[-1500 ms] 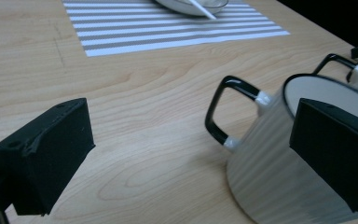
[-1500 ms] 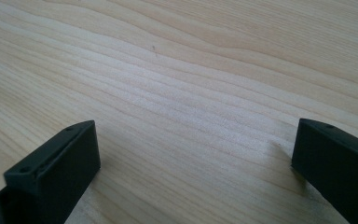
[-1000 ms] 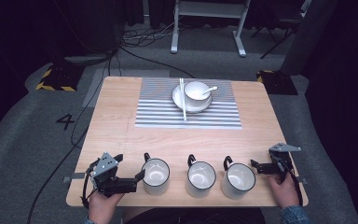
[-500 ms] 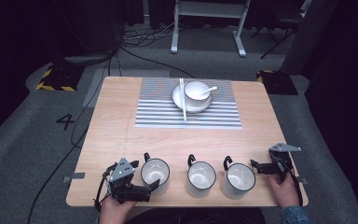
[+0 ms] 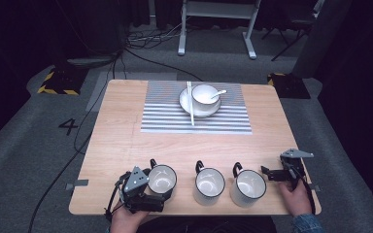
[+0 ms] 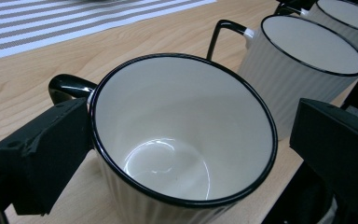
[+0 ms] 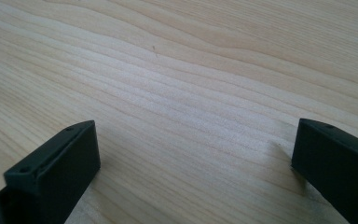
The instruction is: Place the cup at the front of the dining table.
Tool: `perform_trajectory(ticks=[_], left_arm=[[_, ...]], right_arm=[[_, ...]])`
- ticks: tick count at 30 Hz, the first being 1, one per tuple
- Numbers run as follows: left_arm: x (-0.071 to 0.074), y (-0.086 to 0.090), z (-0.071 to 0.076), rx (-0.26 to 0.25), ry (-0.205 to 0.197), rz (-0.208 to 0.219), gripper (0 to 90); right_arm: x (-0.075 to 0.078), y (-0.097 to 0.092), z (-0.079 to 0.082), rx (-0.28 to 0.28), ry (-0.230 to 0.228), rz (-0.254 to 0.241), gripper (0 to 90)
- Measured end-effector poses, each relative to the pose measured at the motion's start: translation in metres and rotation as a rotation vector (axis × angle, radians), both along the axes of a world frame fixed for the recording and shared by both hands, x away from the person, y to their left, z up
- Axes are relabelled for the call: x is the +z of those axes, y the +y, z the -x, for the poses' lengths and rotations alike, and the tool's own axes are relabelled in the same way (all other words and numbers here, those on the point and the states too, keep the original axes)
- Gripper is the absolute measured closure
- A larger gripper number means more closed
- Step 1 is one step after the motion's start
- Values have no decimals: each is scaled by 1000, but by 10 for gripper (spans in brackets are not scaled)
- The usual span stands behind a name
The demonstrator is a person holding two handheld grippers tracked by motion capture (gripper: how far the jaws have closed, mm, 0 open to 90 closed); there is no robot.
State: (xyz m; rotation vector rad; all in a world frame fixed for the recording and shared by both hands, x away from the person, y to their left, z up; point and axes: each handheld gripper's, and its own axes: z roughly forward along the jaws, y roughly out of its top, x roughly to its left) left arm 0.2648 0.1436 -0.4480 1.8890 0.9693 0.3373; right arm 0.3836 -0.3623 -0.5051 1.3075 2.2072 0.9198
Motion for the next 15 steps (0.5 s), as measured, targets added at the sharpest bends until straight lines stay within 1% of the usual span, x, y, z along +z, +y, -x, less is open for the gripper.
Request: perform_trajectory(ticks=[3, 6, 7, 9, 10, 12, 13, 14, 15], left_arm=[[-4, -3, -1, 9, -11, -3, 0], [-9, -4, -4, 6, 4, -18, 0], [-13, -5, -6, 3, 17, -25, 0], [-14, -5, -7, -3, 20, -25, 0], [-16, -6, -8, -4, 11, -26, 0], [-17, -7, -8, -3, 10, -26, 0], [-18, -7, -9, -5, 5, -32, 0], [-19, -8, -9, -4, 10, -34, 0], [-22, -11, -10, -3, 17, -59, 0]], right_arm=[[0, 0, 0, 0, 0, 0, 10], [0, 0, 0, 0, 0, 0, 10], [0, 0, 0, 0, 0, 0, 10], [0, 0, 0, 0, 0, 0, 10], [0, 0, 0, -1, 0, 0, 10], [0, 0, 0, 0, 0, 0, 10], [0, 0, 0, 0, 0, 0, 10], [0, 0, 0, 0, 0, 0, 10], [0, 0, 0, 0, 0, 0, 10]])
